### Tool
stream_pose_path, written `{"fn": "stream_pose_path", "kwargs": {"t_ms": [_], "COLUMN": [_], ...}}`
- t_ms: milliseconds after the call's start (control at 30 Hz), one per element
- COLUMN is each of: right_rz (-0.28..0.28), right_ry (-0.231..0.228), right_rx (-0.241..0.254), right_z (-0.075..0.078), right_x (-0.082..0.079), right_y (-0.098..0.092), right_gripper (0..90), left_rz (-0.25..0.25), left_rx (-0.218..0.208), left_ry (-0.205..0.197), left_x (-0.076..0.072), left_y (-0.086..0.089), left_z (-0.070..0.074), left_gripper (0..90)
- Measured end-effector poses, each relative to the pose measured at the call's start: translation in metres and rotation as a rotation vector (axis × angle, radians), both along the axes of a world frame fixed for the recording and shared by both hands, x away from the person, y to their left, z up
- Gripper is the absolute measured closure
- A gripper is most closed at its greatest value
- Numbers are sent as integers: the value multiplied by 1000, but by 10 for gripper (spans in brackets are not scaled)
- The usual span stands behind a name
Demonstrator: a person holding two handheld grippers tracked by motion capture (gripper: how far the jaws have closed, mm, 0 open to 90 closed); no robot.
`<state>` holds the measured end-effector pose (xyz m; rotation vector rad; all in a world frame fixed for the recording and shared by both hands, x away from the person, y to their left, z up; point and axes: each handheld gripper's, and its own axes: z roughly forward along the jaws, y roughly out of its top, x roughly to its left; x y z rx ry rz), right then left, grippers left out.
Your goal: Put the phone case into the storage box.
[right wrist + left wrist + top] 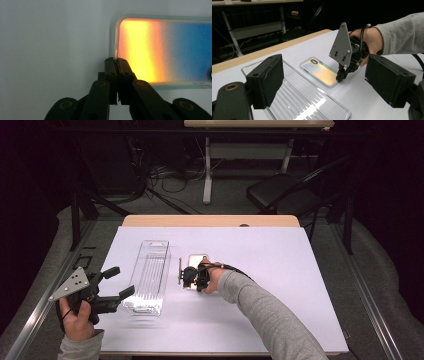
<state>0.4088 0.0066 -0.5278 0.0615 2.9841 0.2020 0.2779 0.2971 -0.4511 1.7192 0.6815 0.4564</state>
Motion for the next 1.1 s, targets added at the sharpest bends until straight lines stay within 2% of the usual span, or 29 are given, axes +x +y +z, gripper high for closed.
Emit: {"fn": "stream_pose_path", "kwargs": {"t_ms": [733,1100], "right_rz": [7,5], "right_ry": [4,-15], "right_rx": [-10,20], "right_z": [0,8], "right_x": [-1,-1], "right_y": [0,-2], "right_gripper": [888,889], "left_rz": [3,13], "left_rx": [4,3], "left_ry": [2,1], "left_x": [0,0], "left_y": [0,0], "left_z": [0,0], "left_gripper": [156,157]}}
